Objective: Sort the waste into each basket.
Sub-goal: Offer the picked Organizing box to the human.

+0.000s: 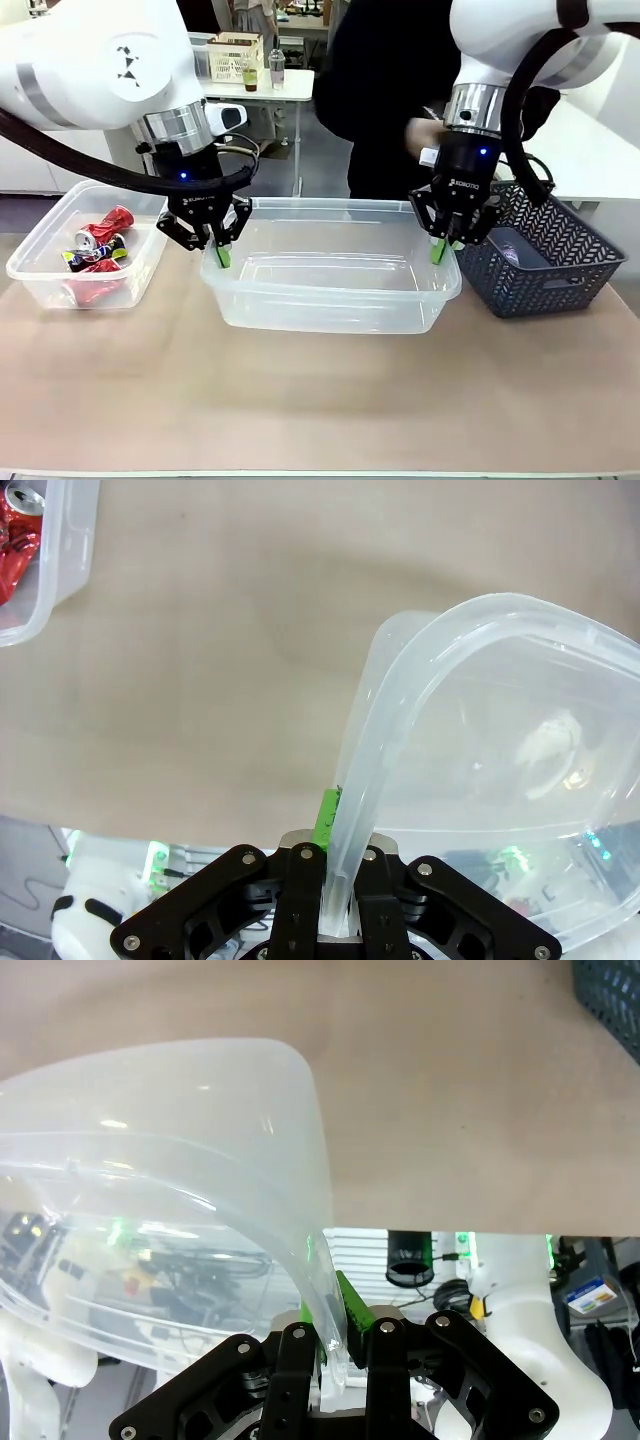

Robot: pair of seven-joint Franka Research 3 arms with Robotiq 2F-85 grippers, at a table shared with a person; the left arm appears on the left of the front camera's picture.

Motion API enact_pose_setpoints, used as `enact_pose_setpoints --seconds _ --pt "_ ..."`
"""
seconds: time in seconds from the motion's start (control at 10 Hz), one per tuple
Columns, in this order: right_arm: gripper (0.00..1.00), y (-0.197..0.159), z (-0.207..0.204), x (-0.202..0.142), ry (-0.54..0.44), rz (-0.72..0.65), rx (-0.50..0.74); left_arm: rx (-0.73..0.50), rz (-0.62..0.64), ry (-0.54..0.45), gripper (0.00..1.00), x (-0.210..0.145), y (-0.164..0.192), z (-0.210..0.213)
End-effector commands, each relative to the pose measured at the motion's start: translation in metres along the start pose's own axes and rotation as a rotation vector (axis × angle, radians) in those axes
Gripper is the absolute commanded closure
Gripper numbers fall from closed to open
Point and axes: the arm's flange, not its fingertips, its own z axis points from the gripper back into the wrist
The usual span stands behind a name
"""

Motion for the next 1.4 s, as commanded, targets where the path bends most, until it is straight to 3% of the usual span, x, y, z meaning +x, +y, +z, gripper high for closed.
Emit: enact_pose_setpoints --seconds 0.0,1.3 --pt "1.0 -0.0004 0.0052 -0.0045 0.007 0.019 0.005 -0.011 0.033 -0.009 1.0 0.0008 0.0027 0.001" --pt "1.0 -0.0004 0.0052 -0.0045 0.007 0.019 0.005 -0.011 0.033 -0.009 1.0 0.0008 0.0027 0.001"
